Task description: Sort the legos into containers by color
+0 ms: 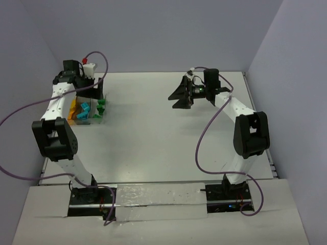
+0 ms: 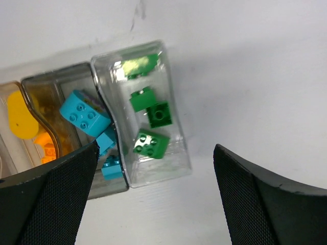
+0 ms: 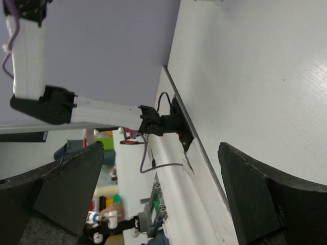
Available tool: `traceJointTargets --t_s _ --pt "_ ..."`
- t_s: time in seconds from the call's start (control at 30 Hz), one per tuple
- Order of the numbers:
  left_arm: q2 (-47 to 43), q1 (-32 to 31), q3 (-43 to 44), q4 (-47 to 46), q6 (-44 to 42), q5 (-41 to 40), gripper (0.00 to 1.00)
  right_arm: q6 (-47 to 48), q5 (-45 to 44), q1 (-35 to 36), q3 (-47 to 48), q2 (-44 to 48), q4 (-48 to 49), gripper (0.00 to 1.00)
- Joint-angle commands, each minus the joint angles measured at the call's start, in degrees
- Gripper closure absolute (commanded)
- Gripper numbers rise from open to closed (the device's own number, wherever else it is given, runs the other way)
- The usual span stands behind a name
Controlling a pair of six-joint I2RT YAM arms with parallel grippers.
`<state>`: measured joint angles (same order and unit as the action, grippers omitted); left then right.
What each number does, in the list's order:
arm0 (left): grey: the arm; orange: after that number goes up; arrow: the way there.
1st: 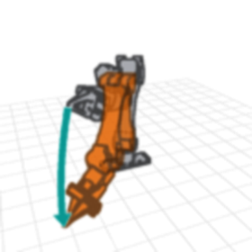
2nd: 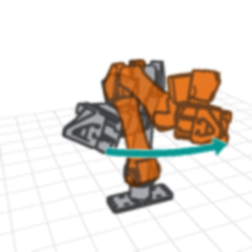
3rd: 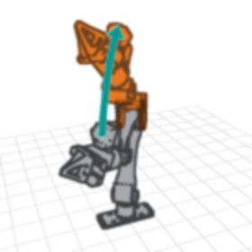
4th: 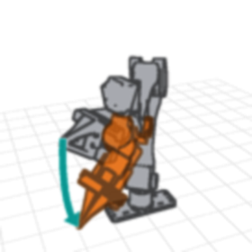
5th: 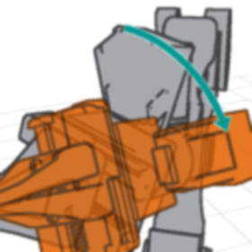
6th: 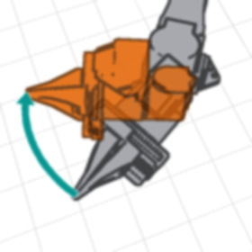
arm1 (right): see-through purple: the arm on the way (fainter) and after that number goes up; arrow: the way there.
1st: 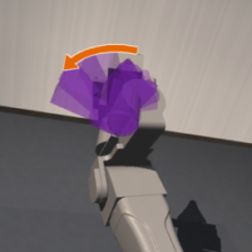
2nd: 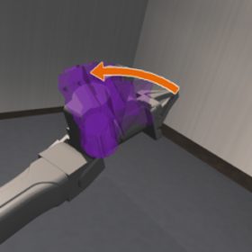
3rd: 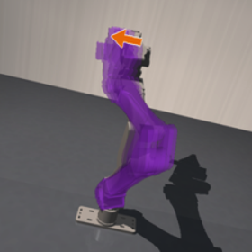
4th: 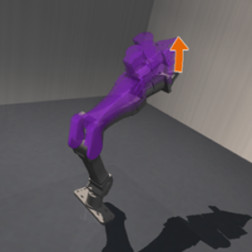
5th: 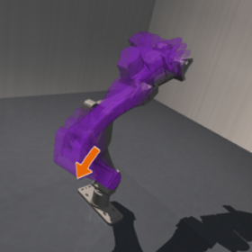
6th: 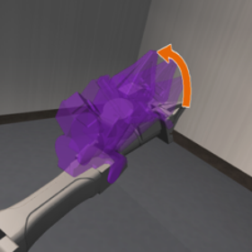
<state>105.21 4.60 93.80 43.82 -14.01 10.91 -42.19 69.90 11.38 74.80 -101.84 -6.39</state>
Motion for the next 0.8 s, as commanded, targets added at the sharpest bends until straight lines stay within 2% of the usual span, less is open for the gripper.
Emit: traceJointTargets --t_s 0.0,0.03,0.17,0.27,0.43,0.63,0.77 --pt "-10.74 -0.61 2.11 -3.91 4.02 10.35 0.01 15.34 -7.38 0.49 8.04 4.06 -15.09 0.00" --pt "-11.23 -0.86 2.21 -3.79 4.66 10.97 0.01 16.57 -8.52 0.54 9.58 4.24 -16.32 0.00" --pt "-11.42 -3.94 4.06 0.83 6.51 17.63 0.01 31.88 -26.00 2.10 15.90 6.68 -30.99 0.00" --pt "-15.25 -8.75 -1.97 -3.51 7.27 13.51 0.01 35.44 -42.22 3.26 13.49 11.76 -31.56 0.00" --pt "-20.35 -11.32 -9.15 -8.13 9.16 10.68 0.01 36.24 -61.22 2.50 4.79 21.20 -29.81 0.00" --pt "-27.48 -11.71 -19.53 -14.77 10.67 5.69 0.01 37.86 -66.55 0.03 -5.23 32.88 -26.56 0.00" --pt "-31.23 -11.71 -21.87 -14.91 10.58 4.47 0.01 38.29 -67.23 -0.39 -8.15 37.65 -26.02 0.00"
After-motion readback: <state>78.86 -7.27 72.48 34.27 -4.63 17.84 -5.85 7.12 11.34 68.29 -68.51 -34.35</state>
